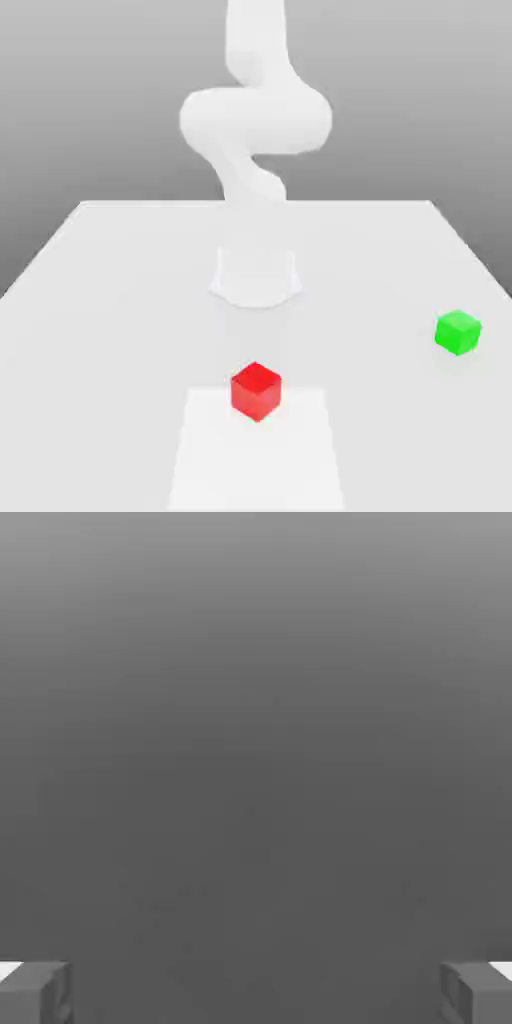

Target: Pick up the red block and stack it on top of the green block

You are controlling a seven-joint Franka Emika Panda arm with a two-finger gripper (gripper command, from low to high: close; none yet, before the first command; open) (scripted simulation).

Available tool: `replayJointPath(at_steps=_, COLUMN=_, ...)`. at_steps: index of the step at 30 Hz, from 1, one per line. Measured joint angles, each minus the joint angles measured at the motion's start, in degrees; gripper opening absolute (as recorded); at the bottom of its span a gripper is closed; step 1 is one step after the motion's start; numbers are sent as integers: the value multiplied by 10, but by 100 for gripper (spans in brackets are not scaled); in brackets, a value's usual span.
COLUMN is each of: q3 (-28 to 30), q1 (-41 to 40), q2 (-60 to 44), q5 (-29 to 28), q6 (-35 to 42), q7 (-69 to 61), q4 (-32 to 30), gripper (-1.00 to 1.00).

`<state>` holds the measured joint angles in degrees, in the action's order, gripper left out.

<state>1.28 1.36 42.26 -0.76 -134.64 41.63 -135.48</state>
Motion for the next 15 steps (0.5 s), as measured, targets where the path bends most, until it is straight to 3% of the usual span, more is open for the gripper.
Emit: replayJointPath(at_steps=15, q3=103, q1=89, q2=-274, q5=-39, q6=-211, q7=-335, q4=-270, gripper=0)
